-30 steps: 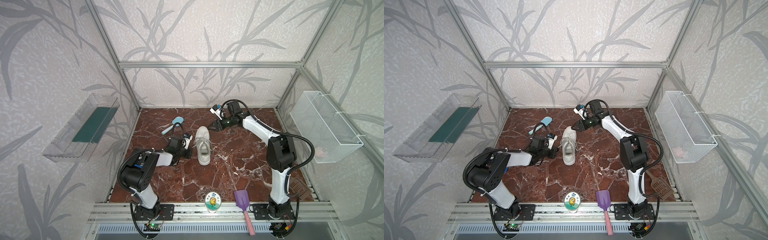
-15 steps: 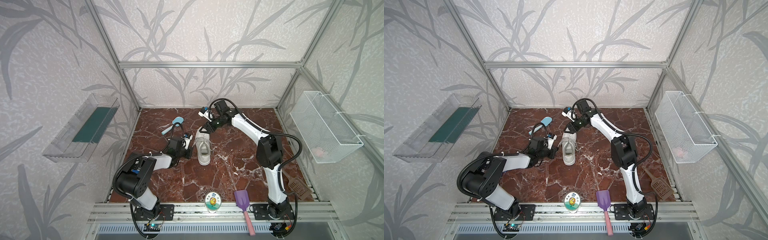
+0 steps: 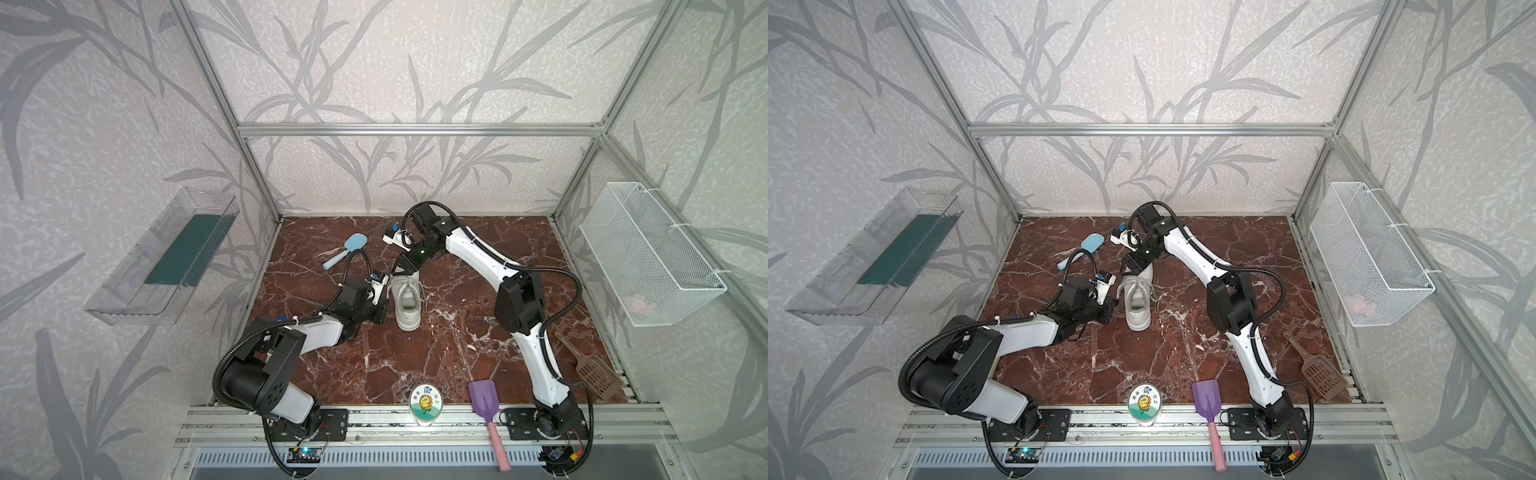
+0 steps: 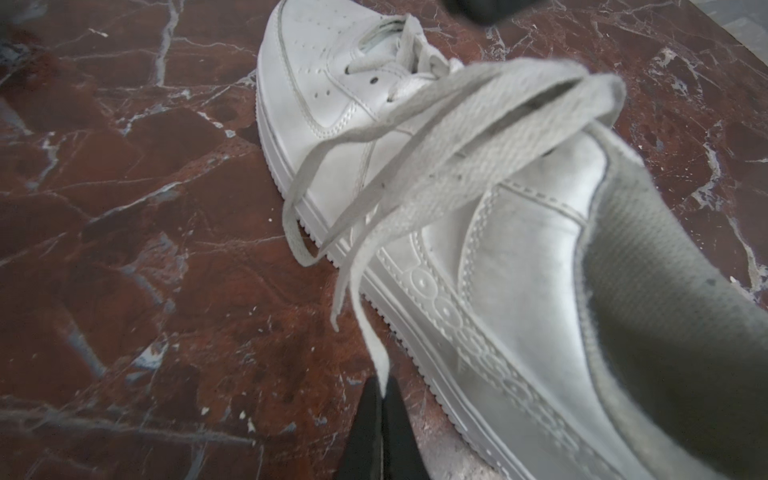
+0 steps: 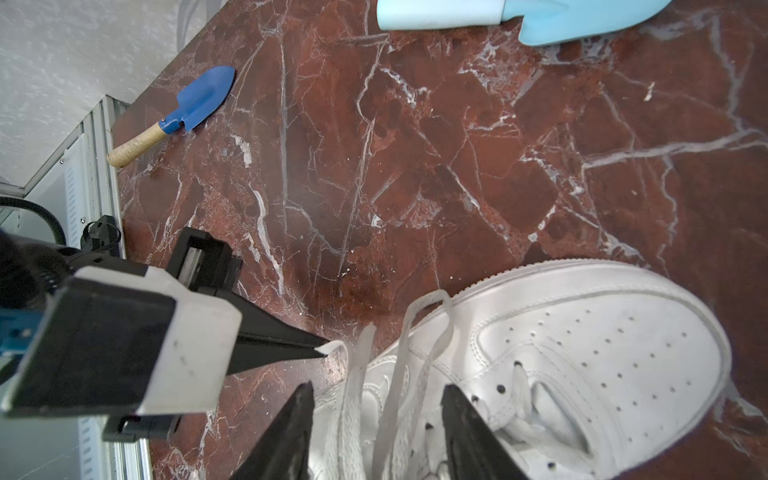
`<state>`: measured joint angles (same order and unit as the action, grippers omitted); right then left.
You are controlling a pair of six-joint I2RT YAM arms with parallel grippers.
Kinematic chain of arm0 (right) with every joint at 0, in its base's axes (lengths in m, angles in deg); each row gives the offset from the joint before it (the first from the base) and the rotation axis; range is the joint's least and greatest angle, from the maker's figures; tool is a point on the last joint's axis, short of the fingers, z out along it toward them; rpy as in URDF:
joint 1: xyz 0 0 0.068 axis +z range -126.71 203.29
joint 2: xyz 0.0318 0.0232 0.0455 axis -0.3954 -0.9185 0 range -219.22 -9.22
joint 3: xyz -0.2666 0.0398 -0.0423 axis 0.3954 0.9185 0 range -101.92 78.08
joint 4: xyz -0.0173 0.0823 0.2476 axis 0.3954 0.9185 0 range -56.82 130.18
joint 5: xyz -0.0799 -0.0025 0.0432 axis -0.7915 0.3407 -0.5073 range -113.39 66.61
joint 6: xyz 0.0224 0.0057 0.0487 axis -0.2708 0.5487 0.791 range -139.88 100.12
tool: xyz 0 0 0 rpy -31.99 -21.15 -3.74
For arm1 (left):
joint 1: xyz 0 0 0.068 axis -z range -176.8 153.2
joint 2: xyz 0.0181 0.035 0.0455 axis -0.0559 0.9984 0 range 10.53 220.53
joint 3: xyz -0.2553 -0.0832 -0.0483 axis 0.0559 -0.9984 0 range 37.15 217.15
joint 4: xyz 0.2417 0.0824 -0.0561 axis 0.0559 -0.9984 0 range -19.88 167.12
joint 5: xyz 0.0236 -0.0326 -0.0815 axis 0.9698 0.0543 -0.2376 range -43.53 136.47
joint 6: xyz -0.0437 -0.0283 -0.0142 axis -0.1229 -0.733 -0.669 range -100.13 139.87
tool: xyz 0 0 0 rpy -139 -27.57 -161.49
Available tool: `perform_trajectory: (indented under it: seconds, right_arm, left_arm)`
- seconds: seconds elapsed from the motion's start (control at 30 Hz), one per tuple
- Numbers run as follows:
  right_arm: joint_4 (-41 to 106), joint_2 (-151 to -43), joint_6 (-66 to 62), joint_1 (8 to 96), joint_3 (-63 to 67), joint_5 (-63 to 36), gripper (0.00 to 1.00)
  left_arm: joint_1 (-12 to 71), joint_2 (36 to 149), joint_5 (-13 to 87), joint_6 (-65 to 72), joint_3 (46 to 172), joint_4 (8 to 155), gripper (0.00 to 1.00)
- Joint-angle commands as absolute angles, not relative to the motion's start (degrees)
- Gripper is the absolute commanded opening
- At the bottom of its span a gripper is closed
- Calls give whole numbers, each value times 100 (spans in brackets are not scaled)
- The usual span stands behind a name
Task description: Tie the shoes
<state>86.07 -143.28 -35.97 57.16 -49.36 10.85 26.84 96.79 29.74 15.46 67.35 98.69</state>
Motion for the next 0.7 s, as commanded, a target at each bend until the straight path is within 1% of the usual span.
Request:
perform_trajectory:
  seconds: [0.0, 0.1, 0.33, 0.43, 0.67]
  right_arm:
    - [8820, -14463, -3516, 5719, -5130, 1185, 51]
    - [8785, -14475, -3452, 5716, -5158, 1358, 51]
    - [8854, -14502, -3437, 5697, -5184, 1344, 52]
    - [8879, -14466, -3492, 5687, -5126, 1370, 51]
    - [9052, -14536, -3640, 5664, -5190, 1314, 50]
  left_arm:
    - [2712, 9467, 3058, 1354, 6627, 9831, 0]
    - [2705, 9412, 2954, 1256, 6607, 9835, 0]
    - [2640, 9688, 2756, 842, 6655, 9991, 0]
    - [2602, 9790, 2561, 850, 6710, 9996, 0]
    - [2596, 9550, 2585, 753, 6550, 10107, 0]
